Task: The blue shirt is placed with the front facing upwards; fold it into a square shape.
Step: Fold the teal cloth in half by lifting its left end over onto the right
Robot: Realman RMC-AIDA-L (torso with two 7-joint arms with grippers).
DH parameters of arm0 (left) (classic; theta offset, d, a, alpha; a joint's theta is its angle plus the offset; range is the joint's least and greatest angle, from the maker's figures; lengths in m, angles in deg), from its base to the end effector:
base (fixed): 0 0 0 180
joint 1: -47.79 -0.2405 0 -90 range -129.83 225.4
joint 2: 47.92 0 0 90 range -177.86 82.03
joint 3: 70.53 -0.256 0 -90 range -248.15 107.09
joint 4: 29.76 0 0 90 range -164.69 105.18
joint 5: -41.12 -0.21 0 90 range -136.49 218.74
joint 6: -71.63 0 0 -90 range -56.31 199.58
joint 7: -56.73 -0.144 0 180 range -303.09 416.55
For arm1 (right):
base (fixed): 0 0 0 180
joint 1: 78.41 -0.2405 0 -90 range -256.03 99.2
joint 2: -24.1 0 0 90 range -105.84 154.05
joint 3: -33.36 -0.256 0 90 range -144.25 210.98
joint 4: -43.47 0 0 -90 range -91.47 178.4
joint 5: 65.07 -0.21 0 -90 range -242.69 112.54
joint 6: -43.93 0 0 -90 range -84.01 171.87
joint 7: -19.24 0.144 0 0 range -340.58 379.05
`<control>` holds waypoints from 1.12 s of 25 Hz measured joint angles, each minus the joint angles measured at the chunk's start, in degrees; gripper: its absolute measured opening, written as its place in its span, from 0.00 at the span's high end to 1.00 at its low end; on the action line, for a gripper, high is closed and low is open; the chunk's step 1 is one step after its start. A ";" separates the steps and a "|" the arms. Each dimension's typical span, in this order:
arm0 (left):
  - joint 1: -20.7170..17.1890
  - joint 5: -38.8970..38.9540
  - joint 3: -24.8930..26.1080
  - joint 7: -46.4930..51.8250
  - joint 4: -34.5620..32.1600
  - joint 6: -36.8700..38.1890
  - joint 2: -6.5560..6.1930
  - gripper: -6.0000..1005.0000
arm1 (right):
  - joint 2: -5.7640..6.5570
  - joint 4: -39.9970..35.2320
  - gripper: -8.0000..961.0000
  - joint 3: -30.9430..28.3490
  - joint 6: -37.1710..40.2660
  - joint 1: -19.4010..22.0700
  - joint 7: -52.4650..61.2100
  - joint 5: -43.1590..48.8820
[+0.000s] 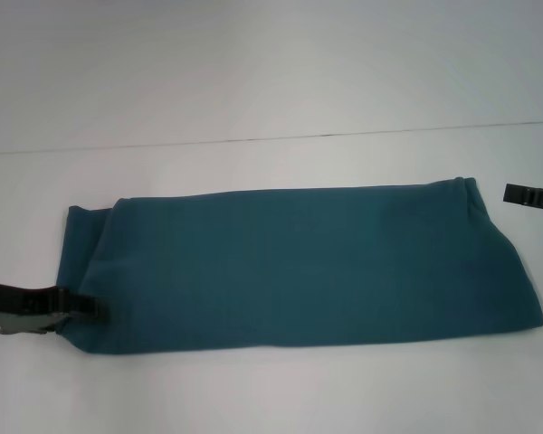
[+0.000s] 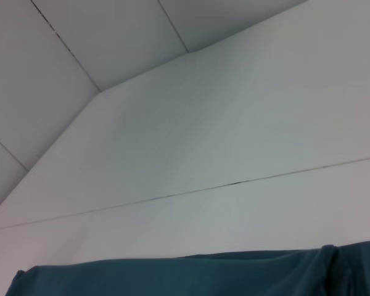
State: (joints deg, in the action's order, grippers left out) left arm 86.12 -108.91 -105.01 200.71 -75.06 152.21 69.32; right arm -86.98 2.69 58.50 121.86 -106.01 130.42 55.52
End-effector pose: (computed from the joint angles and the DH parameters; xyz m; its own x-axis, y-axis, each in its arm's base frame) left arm -0.2991 0.3684 0.0306 0.1749 0.9442 0.2791 0.9683 -0.1135 -0.2227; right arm 0.3429 0.3523 0.1048 0.3807 -0.6352 -0.6720 -0.9204 -0.3305 -0.2089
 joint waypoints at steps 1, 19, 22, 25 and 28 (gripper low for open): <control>0.02 0.00 -0.02 0.00 0.00 0.00 0.00 0.44 | 0.00 0.02 0.05 0.00 -0.15 -0.01 0.00 0.00; 0.11 -0.05 -3.78 0.25 -1.73 -1.76 0.52 0.63 | 0.00 0.33 0.05 0.00 -0.28 -0.18 -0.06 0.00; 0.11 -0.07 -3.81 0.25 -1.73 -1.91 0.49 0.81 | -0.09 0.47 0.05 0.00 -0.51 -0.08 -0.20 0.00; -0.05 -0.09 -3.82 0.08 -1.70 -2.20 0.47 0.92 | -0.22 0.50 0.05 0.00 -0.85 0.09 -0.24 0.00; -0.36 -0.09 -3.83 -0.06 -1.67 -2.33 0.43 0.98 | -0.36 0.52 0.05 0.00 -0.86 0.22 -0.25 0.00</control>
State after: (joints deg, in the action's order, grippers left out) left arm 85.77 -108.99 -108.85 200.65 -76.74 149.87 69.75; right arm -87.35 3.21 58.50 121.00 -105.79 130.17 55.51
